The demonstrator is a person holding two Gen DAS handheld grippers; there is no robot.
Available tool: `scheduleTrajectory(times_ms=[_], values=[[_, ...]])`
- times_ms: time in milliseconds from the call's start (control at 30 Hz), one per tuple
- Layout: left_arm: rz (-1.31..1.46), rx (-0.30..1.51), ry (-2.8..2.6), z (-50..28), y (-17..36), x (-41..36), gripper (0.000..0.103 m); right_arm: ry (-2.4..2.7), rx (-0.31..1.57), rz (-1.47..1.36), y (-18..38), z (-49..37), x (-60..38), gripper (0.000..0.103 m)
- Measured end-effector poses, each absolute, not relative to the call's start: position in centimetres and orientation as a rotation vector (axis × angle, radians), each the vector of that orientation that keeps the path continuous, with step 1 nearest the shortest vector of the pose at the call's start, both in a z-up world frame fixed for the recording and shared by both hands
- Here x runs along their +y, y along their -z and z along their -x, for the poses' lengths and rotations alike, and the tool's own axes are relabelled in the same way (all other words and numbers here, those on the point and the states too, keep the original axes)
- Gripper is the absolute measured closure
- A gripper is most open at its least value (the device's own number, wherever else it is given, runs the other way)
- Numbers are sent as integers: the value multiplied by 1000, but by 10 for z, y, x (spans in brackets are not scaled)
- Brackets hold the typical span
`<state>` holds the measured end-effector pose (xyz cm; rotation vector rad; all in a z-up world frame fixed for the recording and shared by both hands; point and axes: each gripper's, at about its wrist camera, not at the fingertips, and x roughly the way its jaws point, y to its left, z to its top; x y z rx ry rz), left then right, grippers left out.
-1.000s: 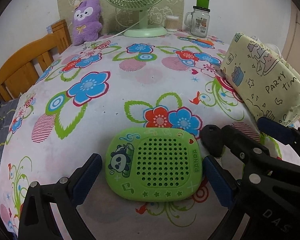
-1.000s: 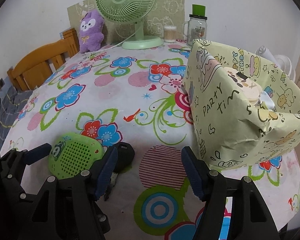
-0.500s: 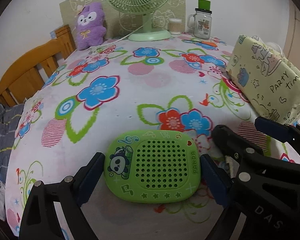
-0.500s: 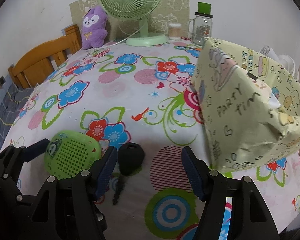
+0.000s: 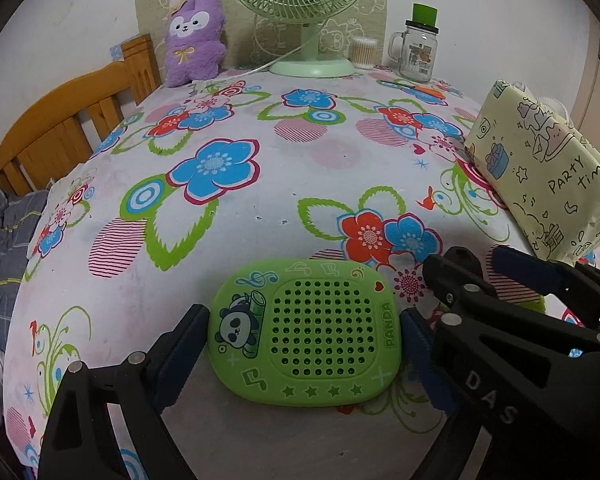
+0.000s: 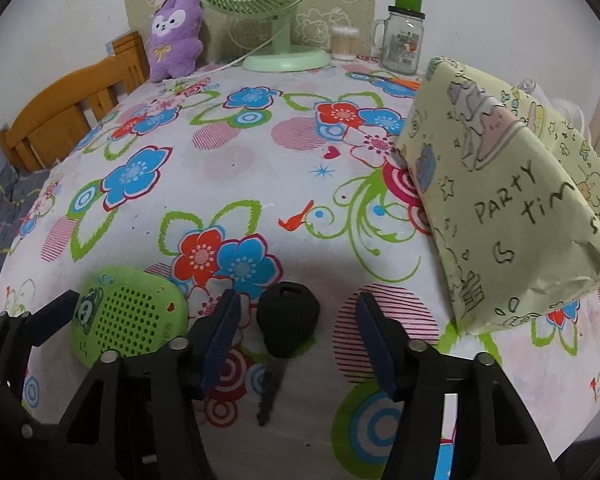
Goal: Organize rigid objects
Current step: 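Grasp the green panda speaker with the left tool while the right tool grasps the black key, then lift the speaker and key and carry both toward the yellow box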
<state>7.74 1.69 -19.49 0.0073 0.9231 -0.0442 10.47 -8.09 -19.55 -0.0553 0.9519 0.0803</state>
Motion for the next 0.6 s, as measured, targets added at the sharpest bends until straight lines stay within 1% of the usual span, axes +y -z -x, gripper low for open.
scheduleTrajectory(times_ms=[67, 100, 133, 167, 600], values=[[-8, 922, 45, -78, 195, 17, 8, -90, 953, 62, 195, -104, -77, 59], [-6, 924, 43, -78, 195, 17, 8, -95, 955, 64, 195, -104, -75, 61], [-7, 924, 44, -78, 195, 17, 8, -100, 955, 65, 194, -104, -74, 67], [-6, 923, 44, -78, 195, 17, 8, -101, 956, 67, 194, -104, -73, 69], [-5, 923, 36, -77, 191, 15, 8, -100, 951, 59, 190, -102, -76, 69]])
